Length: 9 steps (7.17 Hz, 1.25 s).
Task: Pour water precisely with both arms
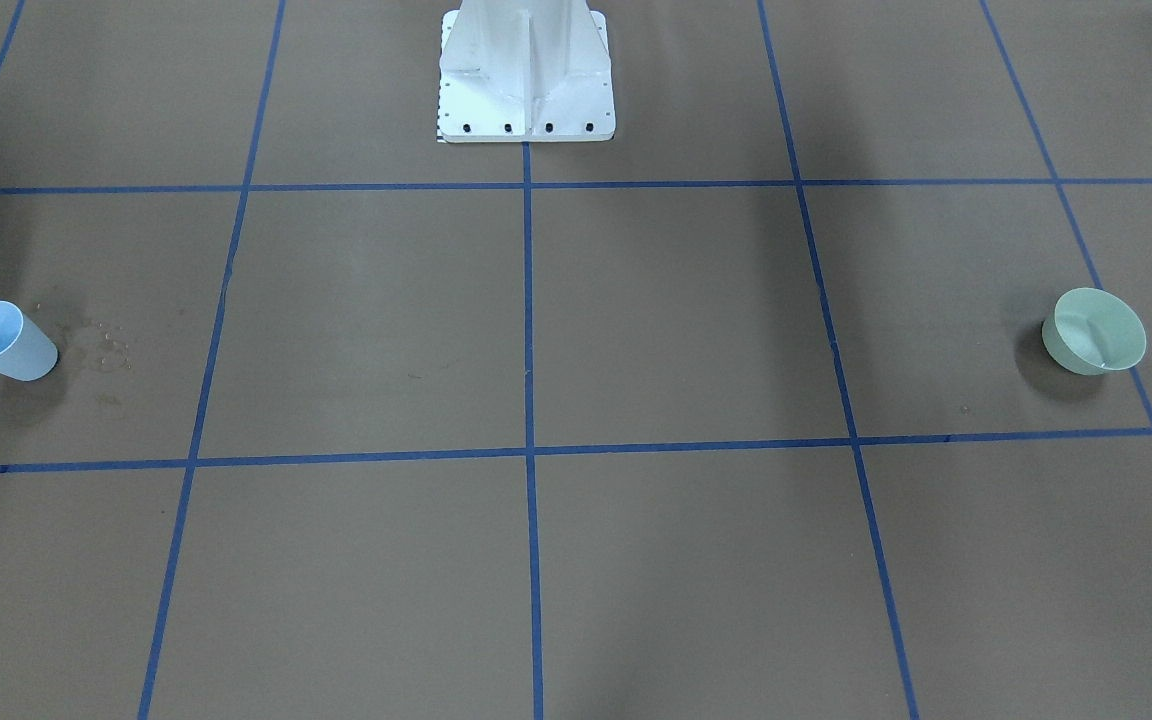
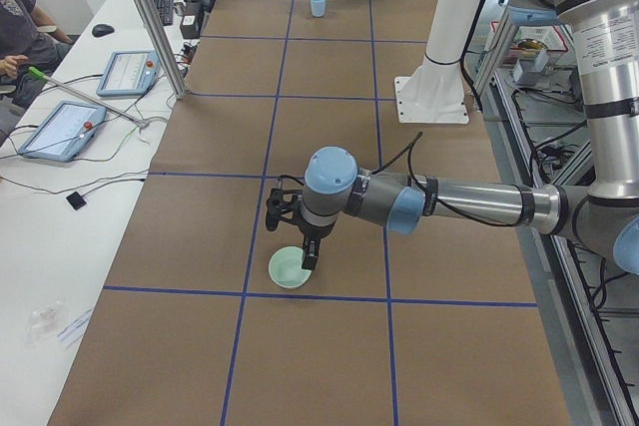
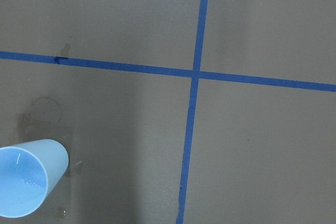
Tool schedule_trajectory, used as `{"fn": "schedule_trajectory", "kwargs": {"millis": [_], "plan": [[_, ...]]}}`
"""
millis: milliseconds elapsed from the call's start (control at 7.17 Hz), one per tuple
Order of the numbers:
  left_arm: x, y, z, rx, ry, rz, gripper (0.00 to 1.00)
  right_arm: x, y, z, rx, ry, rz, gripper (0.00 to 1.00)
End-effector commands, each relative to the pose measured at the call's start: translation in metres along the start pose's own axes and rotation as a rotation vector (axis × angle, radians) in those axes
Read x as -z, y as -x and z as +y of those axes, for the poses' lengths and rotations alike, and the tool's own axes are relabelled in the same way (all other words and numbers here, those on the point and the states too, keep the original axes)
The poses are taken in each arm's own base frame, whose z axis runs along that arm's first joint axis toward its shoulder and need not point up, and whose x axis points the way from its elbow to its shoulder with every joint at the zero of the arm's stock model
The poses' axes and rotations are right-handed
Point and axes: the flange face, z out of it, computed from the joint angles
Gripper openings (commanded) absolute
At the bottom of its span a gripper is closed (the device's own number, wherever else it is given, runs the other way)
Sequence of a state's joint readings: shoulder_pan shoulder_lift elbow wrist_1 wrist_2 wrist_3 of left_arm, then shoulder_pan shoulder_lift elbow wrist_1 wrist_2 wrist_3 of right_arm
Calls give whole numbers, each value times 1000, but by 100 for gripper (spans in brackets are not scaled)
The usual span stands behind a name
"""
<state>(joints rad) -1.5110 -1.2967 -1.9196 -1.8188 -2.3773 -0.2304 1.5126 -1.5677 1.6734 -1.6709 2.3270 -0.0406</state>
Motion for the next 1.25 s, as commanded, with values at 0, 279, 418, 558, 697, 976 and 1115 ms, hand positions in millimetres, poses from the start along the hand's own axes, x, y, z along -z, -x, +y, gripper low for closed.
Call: {"fn": "schedule_trajectory", "kwargs": {"millis": [0, 279, 418, 558, 697, 976, 1115], "plan": [[0, 0, 0, 1, 2, 0, 100, 0, 1, 1, 1, -1, -11, 99], [3, -6, -3, -14, -8, 14, 100, 0, 2, 0, 2, -2, -21, 99], [2, -4, 0, -11, -5, 13, 100, 2, 4, 0, 6, -6, -24, 99], [0, -2, 0, -8, -1, 14, 100, 4, 6, 1, 11, -10, -24, 99], [-3, 1, 1, 8, 11, 11, 100, 5, 8, 0, 13, -11, -27, 99], [-13, -4, -4, -12, 30, 3, 100, 11, 14, 0, 25, -24, -27, 99], [-21, -9, -6, -25, 49, 4, 100, 11, 15, 0, 33, -28, -28, 99]]}}
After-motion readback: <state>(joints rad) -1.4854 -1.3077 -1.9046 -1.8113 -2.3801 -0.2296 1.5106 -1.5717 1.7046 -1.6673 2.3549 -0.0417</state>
